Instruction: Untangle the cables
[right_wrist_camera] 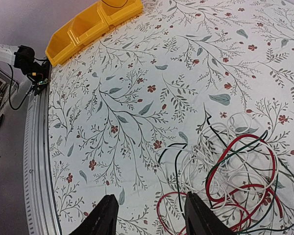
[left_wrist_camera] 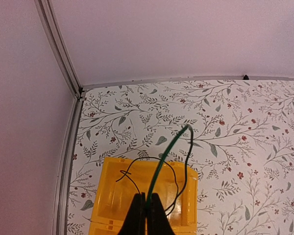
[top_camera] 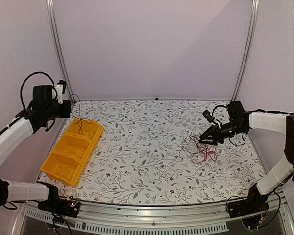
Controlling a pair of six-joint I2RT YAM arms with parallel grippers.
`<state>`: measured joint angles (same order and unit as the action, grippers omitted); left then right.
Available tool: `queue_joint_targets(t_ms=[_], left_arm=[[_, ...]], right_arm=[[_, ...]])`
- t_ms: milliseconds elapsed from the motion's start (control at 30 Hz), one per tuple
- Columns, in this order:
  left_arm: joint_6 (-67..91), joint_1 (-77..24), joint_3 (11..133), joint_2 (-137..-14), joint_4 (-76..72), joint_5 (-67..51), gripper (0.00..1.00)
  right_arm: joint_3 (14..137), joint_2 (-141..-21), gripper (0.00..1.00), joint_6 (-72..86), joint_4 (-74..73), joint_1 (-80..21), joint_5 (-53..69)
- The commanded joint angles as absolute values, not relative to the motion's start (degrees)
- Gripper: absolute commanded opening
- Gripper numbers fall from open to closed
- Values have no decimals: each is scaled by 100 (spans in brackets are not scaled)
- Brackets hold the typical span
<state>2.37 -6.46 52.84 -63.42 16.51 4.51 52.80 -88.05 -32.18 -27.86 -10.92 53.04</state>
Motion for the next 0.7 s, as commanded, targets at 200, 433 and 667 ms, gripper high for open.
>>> queue_joint_targets(t_ms=[200, 433, 667], left_arm=[[366, -554, 4922, -5584, 1925, 581, 0], [660, -489, 4820, -6011, 1808, 635, 0], [785, -335, 5350, -7187, 1566, 928, 0]], right_arm=[[5335, -9035, 50, -3322, -2914, -1086, 5431], [5335, -8993, 50, -3343, -2940, -1086, 5423], [5326, -8996, 50, -3438, -3018, -1084, 5388]])
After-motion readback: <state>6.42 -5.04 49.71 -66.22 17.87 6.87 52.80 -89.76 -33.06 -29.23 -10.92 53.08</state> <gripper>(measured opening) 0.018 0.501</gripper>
